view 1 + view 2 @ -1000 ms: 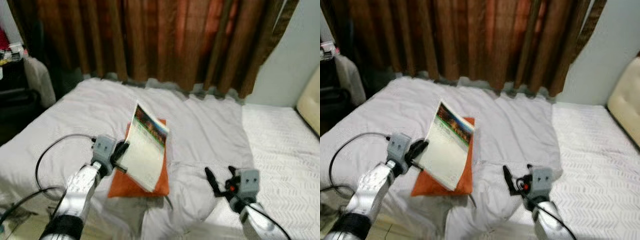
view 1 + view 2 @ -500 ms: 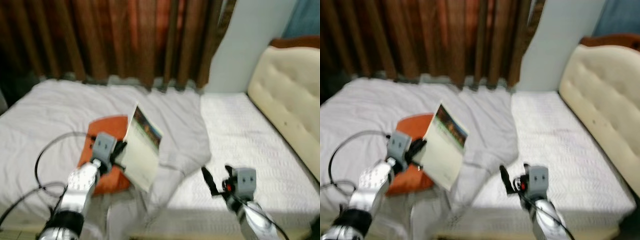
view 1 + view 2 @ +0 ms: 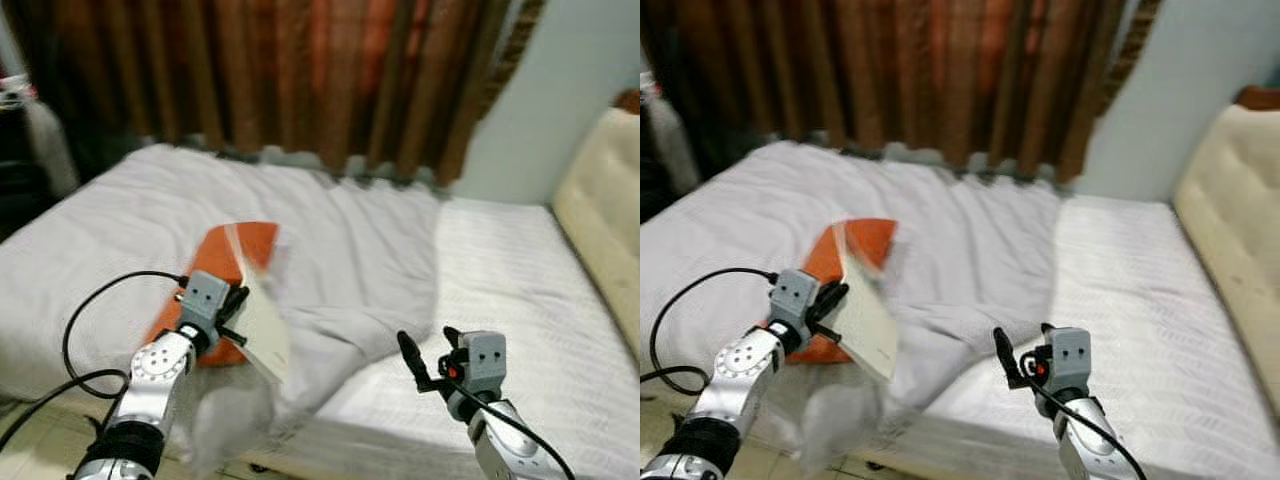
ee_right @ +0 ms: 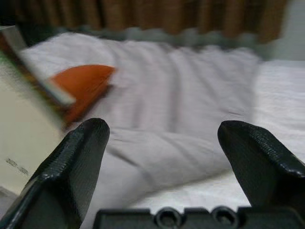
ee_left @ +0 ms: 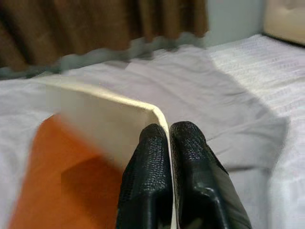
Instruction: Clean up the room
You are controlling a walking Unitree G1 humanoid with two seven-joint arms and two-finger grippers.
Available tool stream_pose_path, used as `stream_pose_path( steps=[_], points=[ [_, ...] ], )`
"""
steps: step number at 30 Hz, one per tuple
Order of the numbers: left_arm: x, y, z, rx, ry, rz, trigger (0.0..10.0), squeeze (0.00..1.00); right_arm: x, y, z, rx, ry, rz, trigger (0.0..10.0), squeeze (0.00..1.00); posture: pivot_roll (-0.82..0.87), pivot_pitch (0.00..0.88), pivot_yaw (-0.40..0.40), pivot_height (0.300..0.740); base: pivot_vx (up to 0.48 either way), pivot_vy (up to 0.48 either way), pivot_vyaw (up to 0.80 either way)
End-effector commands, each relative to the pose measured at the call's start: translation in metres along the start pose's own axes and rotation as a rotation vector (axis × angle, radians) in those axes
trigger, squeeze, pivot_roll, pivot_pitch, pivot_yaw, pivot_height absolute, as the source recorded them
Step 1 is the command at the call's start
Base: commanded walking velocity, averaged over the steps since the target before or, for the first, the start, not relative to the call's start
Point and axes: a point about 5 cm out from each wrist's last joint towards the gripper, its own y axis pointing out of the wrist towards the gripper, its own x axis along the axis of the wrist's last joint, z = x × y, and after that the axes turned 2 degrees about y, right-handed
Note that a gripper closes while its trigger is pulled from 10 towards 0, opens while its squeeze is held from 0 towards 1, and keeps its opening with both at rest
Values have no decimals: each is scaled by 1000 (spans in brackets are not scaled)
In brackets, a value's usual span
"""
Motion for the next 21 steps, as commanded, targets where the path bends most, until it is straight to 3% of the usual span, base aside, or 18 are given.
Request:
stream_pose_path(
  steps=[1,11,19,21],
  points=[
    [17,11,-8,-31,21,-69,10000,0,-1,-4,-9,-32,-13,11,10000,0,-44,5,-61,740,334,-341,0],
    [19,13,-5,-35,29,-81,10000,0,-3,-6,-8,-29,-7,14,10000,0,-50,2,-57,740,332,-343,0],
    [22,17,-7,-48,34,-87,10000,0,-4,-6,-7,-28,-7,23,10000,0,-56,3,-52,740,332,-343,-785],
    [23,18,-6,-40,34,-85,10000,0,-4,-5,-7,-31,-15,24,10000,0,-58,3,-51,740,330,-345,0]
  ],
)
